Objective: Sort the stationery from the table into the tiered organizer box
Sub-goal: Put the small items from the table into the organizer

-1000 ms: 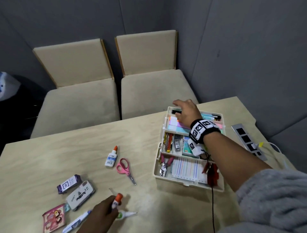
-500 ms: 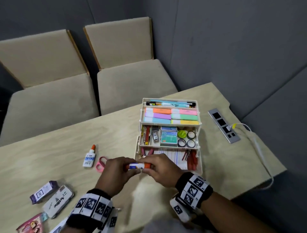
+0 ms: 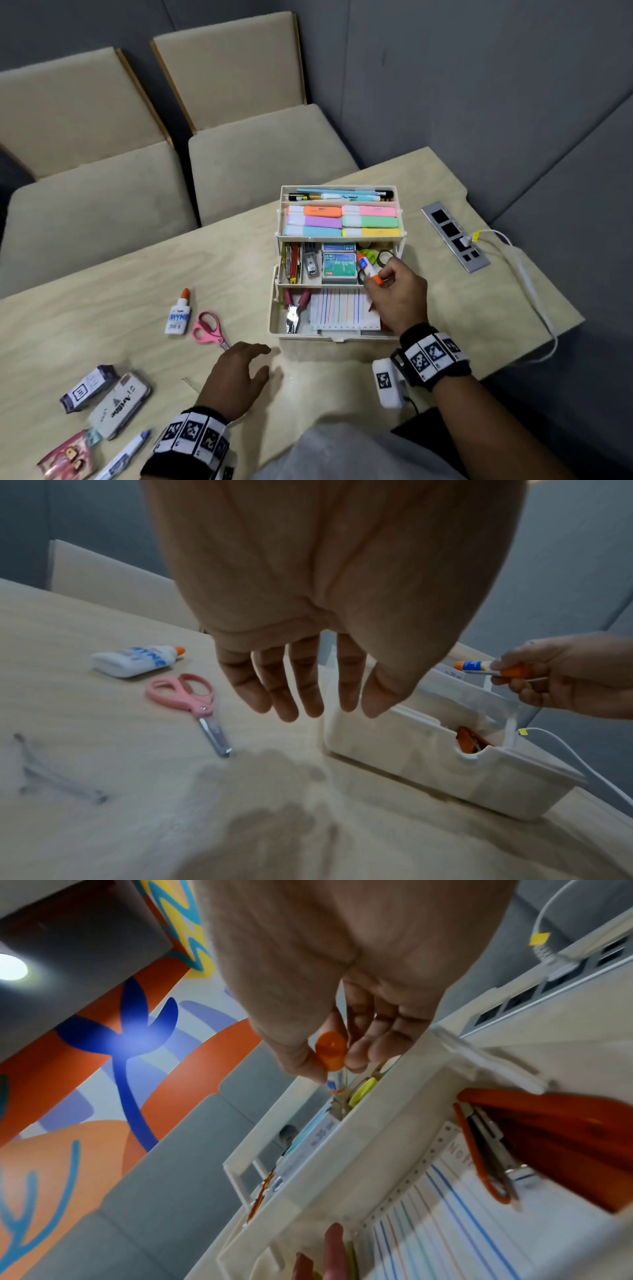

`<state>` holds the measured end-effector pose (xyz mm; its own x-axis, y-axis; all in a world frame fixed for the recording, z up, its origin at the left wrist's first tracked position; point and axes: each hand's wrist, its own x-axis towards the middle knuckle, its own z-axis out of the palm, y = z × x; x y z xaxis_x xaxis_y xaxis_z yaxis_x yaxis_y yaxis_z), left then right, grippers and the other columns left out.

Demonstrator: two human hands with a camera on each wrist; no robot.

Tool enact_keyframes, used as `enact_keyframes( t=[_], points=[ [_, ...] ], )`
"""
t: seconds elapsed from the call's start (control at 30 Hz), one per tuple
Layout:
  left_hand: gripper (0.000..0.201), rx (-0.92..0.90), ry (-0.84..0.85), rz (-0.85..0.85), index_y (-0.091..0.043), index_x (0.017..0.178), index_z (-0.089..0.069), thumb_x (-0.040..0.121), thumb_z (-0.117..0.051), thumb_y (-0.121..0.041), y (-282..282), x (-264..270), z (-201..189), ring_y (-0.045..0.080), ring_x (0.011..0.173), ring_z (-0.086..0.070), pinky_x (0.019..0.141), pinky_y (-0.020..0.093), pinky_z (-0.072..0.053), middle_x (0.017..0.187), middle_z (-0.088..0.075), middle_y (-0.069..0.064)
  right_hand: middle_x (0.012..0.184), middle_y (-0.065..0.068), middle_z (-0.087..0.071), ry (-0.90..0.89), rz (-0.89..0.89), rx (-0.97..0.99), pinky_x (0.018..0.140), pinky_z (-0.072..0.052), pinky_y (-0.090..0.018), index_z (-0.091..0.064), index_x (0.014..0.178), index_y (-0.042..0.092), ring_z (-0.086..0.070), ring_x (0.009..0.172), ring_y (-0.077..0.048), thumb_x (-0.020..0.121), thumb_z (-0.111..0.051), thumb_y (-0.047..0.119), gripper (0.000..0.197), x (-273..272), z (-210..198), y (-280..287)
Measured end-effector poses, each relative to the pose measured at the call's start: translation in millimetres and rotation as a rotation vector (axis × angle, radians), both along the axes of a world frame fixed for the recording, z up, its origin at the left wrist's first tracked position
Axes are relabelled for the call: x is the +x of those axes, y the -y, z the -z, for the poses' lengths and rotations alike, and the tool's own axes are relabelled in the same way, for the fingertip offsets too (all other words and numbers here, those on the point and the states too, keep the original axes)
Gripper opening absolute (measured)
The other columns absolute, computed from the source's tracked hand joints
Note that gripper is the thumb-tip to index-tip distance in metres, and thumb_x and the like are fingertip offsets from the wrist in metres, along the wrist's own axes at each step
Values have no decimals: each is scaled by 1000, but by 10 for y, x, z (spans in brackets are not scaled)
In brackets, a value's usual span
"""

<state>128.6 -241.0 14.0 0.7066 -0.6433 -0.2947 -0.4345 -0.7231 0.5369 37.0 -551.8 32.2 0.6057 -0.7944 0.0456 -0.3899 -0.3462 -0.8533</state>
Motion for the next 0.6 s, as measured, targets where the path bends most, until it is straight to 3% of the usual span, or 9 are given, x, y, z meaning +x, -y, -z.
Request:
enact_keyframes(
  t=[0.1,0.2,0.3,0.4,0.5,0.6],
  points=[
    [32,20,-37,-25,-31,116,-66,85,-69,-24,-81,-55,64,5,90,-56,82,22,-43,108,-65,-8,52,0,-57,15,-1,-15,50,-47,-29,-48,62,13,-57,51,-23,70,-78,14,31,-113,55,10],
    [31,37,-58,-48,-31,116,-65,86,-68,-24,-170,-93,126,7,91,-56,83,23,-43,107,-65,-7,48,4,-45,-25,-211,-106,52,-40,-27,-43,54,10,-43,48,-12,66,-80,9,39,-235,102,-66],
    [31,39,-77,-74,-29,116,-66,86,-68,-23,-198,-114,147,11,92,-59,83,27,-46,105,-66,-5,52,6,-47,-207,-430,-110,55,-41,-32,-47,59,16,-43,52,-13,68,-76,16,31,-268,195,-137],
    [29,27,-79,-90,-29,115,-66,86,-67,-23,-200,-168,141,10,91,-60,80,25,-46,103,-65,-6,65,2,-55,-360,-543,-79,60,-43,-35,-47,72,20,-49,64,-19,75,-70,21,23,-114,261,-218],
    [29,3,-86,-112,-30,114,-67,86,-67,-22,-242,-235,129,6,88,-60,76,21,-43,100,-65,-9,84,-4,-57,-555,-618,-109,67,-36,-31,-46,82,18,-51,80,-24,85,-64,20,18,167,317,-352],
    [29,7,-94,-163,-32,113,-67,86,-67,-21,-395,-274,100,6,86,-60,75,21,-41,95,-65,-11,102,-15,-60,-679,-634,-64,75,-42,-31,-43,85,17,-58,98,-33,86,-60,22,18,418,469,-461]
  ],
)
